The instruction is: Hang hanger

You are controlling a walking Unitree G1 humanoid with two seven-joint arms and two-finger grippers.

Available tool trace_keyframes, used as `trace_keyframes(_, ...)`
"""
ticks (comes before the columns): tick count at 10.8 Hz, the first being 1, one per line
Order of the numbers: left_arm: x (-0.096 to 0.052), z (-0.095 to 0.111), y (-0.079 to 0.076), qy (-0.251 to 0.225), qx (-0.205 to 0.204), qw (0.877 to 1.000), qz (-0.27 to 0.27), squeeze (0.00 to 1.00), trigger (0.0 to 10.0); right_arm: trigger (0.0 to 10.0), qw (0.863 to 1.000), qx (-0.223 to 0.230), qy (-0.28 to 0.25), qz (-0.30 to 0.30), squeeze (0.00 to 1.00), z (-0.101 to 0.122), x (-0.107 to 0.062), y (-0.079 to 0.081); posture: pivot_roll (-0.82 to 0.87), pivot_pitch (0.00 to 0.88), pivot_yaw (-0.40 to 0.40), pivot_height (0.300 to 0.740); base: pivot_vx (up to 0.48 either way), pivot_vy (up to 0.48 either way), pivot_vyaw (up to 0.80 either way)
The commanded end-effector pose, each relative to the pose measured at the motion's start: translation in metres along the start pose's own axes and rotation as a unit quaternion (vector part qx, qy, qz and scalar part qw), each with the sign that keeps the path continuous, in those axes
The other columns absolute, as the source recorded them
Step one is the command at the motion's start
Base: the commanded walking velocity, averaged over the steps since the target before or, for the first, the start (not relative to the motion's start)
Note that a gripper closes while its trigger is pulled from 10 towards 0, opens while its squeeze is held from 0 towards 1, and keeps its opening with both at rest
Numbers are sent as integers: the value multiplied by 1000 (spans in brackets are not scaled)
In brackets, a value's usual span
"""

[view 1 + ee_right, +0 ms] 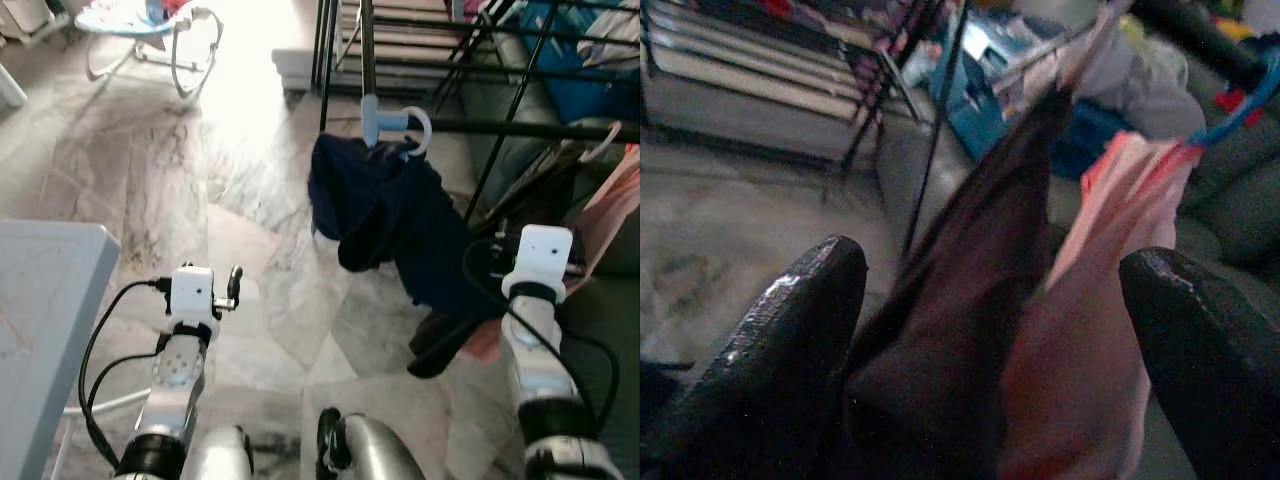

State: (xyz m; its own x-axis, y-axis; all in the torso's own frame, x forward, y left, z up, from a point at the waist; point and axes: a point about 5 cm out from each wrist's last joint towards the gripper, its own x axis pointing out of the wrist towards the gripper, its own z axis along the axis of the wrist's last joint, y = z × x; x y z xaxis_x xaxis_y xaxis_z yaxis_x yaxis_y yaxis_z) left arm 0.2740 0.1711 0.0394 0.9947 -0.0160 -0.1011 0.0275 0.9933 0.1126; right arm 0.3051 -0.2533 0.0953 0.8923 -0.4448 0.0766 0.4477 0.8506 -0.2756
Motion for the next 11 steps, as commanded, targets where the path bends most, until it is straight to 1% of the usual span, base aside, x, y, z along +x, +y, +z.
trace_keyframes(1,-3,-4,0,8,3,1000,-4,0,10000,10000,999,8,29,-24,1000,-6,6,-10,6,197,-49,740,0,0,0)
trace_keyframes(2,-3,-4,-1,7,4,1000,-6,0,10000,10000,998,31,54,-25,1000,-8,13,-10,14,199,-47,740,0,0,0)
trace_keyframes(3,-3,-4,-1,7,4,1000,-7,0,10000,10000,998,35,45,-22,1000,-2,18,-11,15,200,-46,740,0,0,0)
trace_keyframes(4,-4,-4,2,8,6,1000,-5,0,10000,10000,998,34,40,-29,1000,8,32,-14,20,202,-45,740,0,0,0)
trace_keyframes(5,-5,-4,2,9,7,1000,-5,0,10000,10000,996,42,78,-29,941,4,37,-12,27,209,-43,740,0,0,0)
trace_keyframes(6,-6,-4,2,10,8,1000,-8,0,10000,10000,992,34,119,-12,804,1,42,-2,32,221,-38,740,0,0,0)
trace_keyframes(7,-7,-5,1,12,11,1000,-11,0,10000,10000,991,33,126,-7,765,3,45,1,40,232,-36,740,0,0,0)
trace_keyframes(8,-11,-7,4,15,15,1000,-11,0,10000,10000,990,42,136,-22,533,7,49,3,52,241,-37,740,0,0,0)
trace_keyframes(9,-12,-8,5,16,16,1000,-10,0,10000,10000,989,48,138,-32,486,9,50,2,52,241,-37,740,0,0,0)
trace_keyframes(10,-13,-8,8,17,16,1000,-5,0,10000,10000,987,62,141,-54,263,14,54,1,67,240,-40,740,0,0,0)
trace_keyframes(11,-13,-7,8,15,16,1000,-2,0,10000,10000,983,79,154,-67,0,17,57,2,78,239,-44,740,0,0,0)
